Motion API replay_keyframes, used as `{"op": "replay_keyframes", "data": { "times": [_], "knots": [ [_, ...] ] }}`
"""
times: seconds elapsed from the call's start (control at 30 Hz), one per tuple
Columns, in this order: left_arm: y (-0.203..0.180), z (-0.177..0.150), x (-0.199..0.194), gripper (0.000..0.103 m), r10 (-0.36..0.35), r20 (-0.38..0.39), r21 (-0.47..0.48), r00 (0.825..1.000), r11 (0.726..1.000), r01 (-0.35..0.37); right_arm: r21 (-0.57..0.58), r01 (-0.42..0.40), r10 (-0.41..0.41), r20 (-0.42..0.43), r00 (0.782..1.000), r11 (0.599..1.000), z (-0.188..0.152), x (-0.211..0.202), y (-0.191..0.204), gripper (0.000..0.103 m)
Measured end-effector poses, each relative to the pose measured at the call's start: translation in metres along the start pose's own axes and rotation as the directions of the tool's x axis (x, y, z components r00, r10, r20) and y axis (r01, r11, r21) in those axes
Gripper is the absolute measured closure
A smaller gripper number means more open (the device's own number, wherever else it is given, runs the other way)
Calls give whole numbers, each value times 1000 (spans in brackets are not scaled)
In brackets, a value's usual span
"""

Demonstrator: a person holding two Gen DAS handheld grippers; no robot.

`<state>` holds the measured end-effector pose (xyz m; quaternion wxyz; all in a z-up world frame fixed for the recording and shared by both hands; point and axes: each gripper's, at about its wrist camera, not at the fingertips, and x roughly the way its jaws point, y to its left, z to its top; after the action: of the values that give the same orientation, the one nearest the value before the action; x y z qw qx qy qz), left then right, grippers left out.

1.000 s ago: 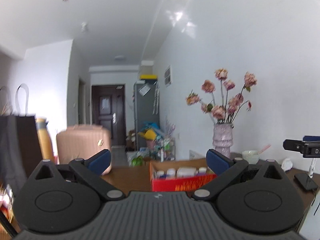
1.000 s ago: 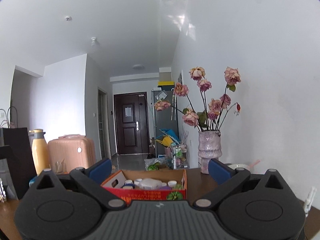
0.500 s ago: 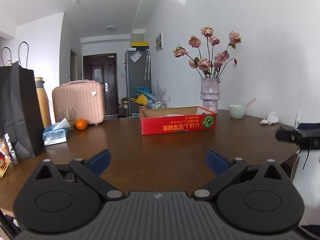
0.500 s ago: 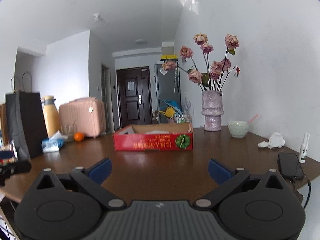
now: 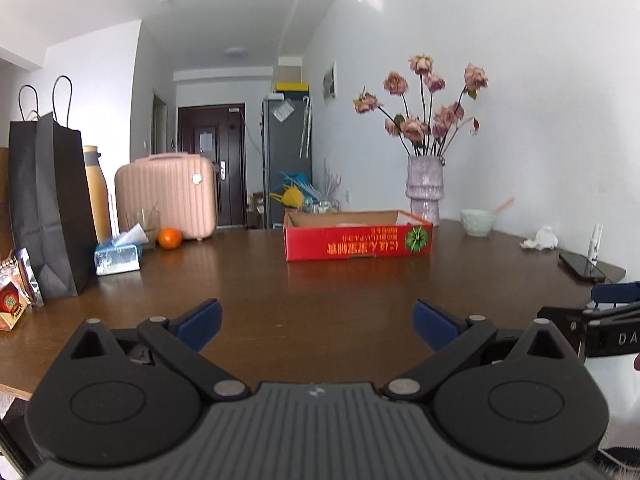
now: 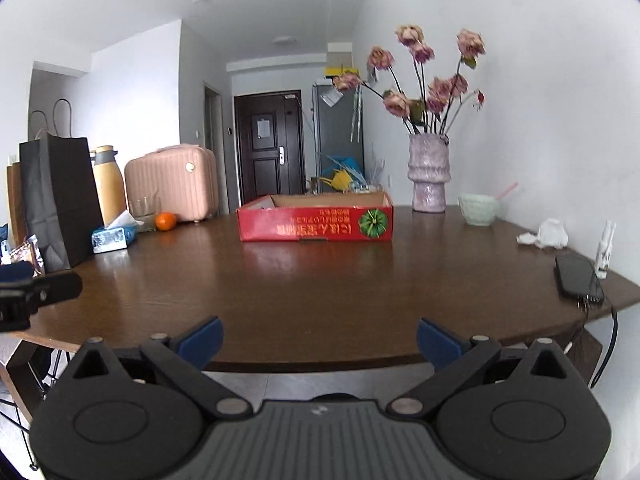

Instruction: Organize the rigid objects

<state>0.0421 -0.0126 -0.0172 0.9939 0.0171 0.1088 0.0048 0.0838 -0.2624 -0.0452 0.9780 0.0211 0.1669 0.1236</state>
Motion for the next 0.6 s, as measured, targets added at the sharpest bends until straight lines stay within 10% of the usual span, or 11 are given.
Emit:
{"op": "replay_keyframes", "data": {
  "times": [0.6],
  "knots": [
    [-4, 1, -4, 0, 21, 22, 21, 1000, 1000, -22, 0, -10, 10, 12, 1000, 1000, 4, -2, 2, 0]
  ]
}}
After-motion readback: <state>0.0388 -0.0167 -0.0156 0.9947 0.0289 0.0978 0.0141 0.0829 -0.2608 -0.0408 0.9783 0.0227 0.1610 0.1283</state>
